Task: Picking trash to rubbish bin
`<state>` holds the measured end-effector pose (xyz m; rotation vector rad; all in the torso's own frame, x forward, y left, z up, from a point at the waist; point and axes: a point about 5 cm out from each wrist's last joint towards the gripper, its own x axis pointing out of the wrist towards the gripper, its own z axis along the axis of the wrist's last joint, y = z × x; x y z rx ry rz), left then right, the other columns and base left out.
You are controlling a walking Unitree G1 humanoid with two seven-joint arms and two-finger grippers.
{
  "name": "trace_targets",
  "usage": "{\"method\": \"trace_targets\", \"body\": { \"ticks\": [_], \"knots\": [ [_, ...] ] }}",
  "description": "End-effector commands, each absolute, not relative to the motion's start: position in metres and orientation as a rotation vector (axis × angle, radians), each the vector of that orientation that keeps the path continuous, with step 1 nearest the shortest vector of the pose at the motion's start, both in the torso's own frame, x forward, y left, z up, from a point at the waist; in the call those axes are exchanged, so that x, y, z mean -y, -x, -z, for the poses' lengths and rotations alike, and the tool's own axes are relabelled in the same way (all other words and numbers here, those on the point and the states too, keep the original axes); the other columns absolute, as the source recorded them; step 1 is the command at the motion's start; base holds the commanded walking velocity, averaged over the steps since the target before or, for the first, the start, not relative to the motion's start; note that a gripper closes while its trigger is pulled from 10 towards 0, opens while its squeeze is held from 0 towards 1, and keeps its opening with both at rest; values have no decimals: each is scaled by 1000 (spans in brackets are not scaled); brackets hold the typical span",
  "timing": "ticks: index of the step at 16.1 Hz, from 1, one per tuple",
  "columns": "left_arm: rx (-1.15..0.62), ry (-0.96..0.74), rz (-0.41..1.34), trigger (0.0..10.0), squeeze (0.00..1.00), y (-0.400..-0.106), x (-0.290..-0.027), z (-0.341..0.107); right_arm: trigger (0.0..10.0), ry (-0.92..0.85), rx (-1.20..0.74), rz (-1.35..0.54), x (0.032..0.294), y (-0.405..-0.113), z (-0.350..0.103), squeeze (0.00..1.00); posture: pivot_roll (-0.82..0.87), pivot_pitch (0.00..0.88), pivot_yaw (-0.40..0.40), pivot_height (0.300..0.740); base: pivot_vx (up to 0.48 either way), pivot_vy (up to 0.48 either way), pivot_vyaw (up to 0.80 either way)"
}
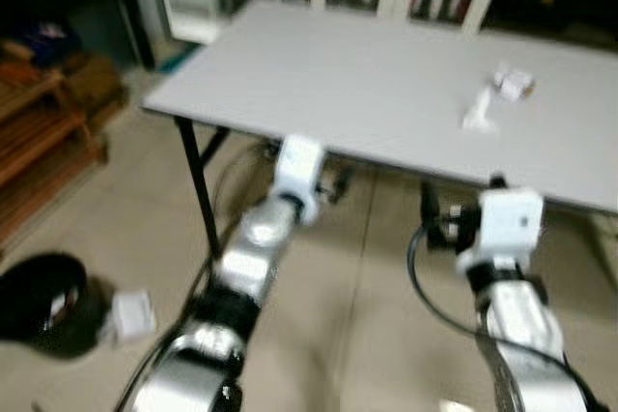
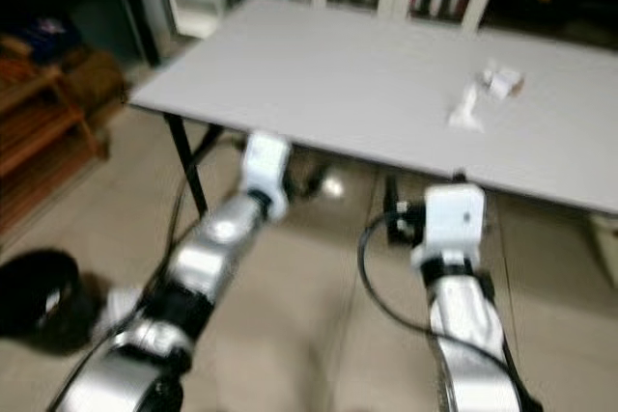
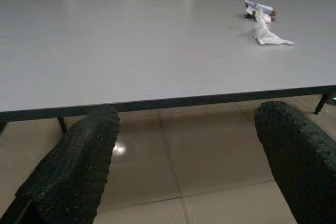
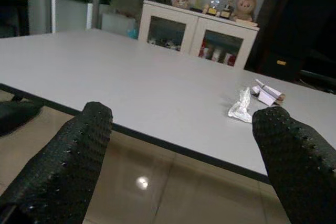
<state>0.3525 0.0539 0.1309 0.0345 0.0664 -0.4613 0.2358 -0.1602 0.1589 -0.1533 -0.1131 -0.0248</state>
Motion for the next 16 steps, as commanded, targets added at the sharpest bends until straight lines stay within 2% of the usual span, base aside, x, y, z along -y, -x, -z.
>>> {"method": "trace_targets", "body": {
  "ticks": [1, 4, 6, 16],
  "knots": [
    [-42, -36, 511, 10000, 0, -350, -41, -137, 10000, 168, 120, 45, 165, -236, -161, 0, 65, 56, -33, 740, 0, 0, -781],
    [-20, -40, 546, 10000, 0, -350, -38, -140, 10000, 167, 132, 51, 166, -236, -163, 0, 65, 56, -34, 740, 0, 0, -729],
    [-3, -40, 554, 10000, 0, -352, -39, -144, 10000, 171, 140, 52, 165, -237, -164, 0, 68, 56, -30, 740, 144, 0, 0],
    [19, -61, 583, 10000, 0, -359, -41, -154, 10000, 188, 155, 76, 161, -237, -165, 0, 67, 66, -4, 740, 460, 0, 0]
  ]
}}
